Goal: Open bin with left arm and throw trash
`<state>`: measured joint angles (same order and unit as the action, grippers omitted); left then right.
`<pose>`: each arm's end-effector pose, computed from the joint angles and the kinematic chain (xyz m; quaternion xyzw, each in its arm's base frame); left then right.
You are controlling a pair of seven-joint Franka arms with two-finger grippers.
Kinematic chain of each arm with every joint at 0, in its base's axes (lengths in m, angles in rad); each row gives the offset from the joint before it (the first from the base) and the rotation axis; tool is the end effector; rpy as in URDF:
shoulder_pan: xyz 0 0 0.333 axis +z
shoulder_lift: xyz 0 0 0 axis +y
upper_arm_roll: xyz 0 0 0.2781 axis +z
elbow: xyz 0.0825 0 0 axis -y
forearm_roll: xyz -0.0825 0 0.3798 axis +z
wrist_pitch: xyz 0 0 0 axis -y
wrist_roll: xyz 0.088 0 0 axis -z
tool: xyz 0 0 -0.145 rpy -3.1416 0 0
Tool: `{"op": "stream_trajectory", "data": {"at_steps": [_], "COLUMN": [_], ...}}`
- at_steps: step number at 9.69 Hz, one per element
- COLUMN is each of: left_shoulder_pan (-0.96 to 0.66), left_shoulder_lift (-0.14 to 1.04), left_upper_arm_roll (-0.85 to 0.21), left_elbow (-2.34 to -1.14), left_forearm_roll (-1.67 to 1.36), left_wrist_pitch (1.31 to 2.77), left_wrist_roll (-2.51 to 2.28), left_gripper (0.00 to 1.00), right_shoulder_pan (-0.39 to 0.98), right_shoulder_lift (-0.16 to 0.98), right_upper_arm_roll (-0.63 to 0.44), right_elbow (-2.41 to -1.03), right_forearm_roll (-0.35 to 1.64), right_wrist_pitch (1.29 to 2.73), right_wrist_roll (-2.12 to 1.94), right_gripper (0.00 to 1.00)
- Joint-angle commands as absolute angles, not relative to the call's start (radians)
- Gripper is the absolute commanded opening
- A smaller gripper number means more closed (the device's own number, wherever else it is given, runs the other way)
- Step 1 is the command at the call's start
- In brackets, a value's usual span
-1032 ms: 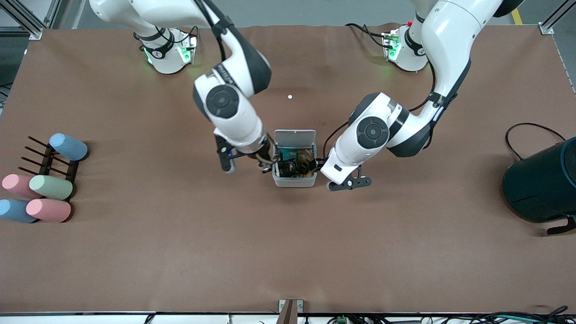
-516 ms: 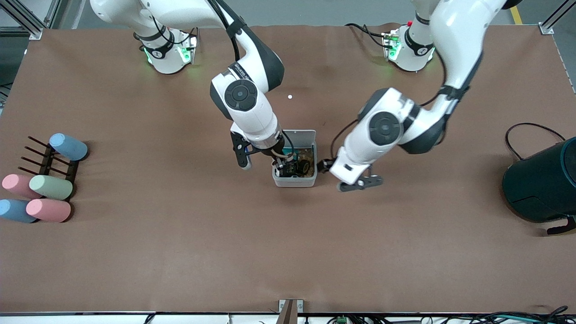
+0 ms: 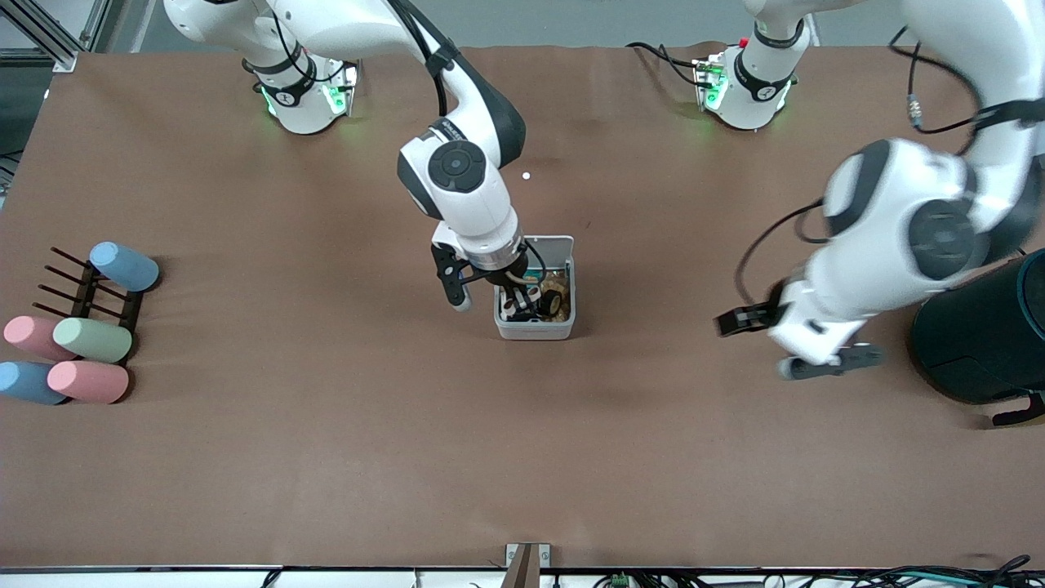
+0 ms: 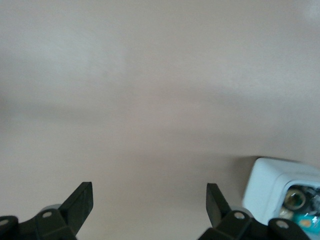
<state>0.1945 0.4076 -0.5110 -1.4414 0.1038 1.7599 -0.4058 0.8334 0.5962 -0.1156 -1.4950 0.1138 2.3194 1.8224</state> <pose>0.6282 -0.1524 0.4057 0.9975 0.0496 -0.0343 0.0374 0.5270 0.4814 0.2804 -0.8348 0.5380 -0.0202 0.1153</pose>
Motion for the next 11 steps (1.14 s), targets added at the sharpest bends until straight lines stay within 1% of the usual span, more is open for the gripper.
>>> {"op": "stream_trajectory", "data": {"at_steps": [1,2,3,4,5,6,7,8,9,10,11], "left_shoulder_pan": [0.277,0.305,0.295,0.226,0.150,0.112,0.085,0.028,0.000,-0.012,-0.021], "left_shoulder_lift": [0.379,0.321,0.249,0.174,0.119,0.070,0.010,-0.050,-0.070,-0.071,-0.064], "left_upper_arm_roll": [-0.517,-0.508,-0.455,-0.360,-0.259,-0.206,-0.165,-0.100,-0.074,-0.052,-0.048], "left_elbow": [-1.375,-1.374,-1.376,-1.393,-1.428,-1.475,-1.549,-1.633,-1.661,-1.658,-1.649], "left_forearm_roll": [0.120,0.111,0.106,0.103,0.091,0.059,0.036,0.031,0.028,0.029,0.028], "left_wrist_pitch": [1.654,1.631,1.605,1.557,1.543,1.546,1.574,1.612,1.624,1.626,1.628], "left_wrist_roll": [-0.187,-0.102,-0.030,0.010,0.014,0.011,0.011,0.011,0.012,0.021,0.043], "left_gripper": [1.00,1.00,1.00,1.00,1.00,1.00,1.00,1.00,1.00,1.00,1.00], "right_shoulder_pan": [0.854,0.853,0.851,0.856,0.861,0.861,0.859,0.859,0.861,0.859,0.854], "right_shoulder_lift": [0.609,0.609,0.609,0.609,0.609,0.611,0.611,0.611,0.611,0.611,0.601], "right_upper_arm_roll": [-0.121,-0.120,-0.120,-0.117,-0.103,-0.101,-0.100,-0.100,-0.100,-0.100,-0.100], "right_elbow": [-1.491,-1.491,-1.493,-1.503,-1.512,-1.513,-1.511,-1.511,-1.511,-1.508,-1.505], "right_forearm_roll": [0.078,0.084,0.087,0.089,0.089,0.089,0.089,0.090,0.091,0.091,0.101], "right_wrist_pitch": [2.335,2.330,2.327,2.326,2.326,2.326,2.326,2.324,2.319,2.304,2.301], "right_wrist_roll": [1.667,1.581,1.530,1.522,1.517,1.514,1.516,1.517,1.517,1.517,1.522], "right_gripper": [0.07,0.07,0.07,0.07,0.07,0.15,0.41,0.47,0.52,0.55,0.56]}}
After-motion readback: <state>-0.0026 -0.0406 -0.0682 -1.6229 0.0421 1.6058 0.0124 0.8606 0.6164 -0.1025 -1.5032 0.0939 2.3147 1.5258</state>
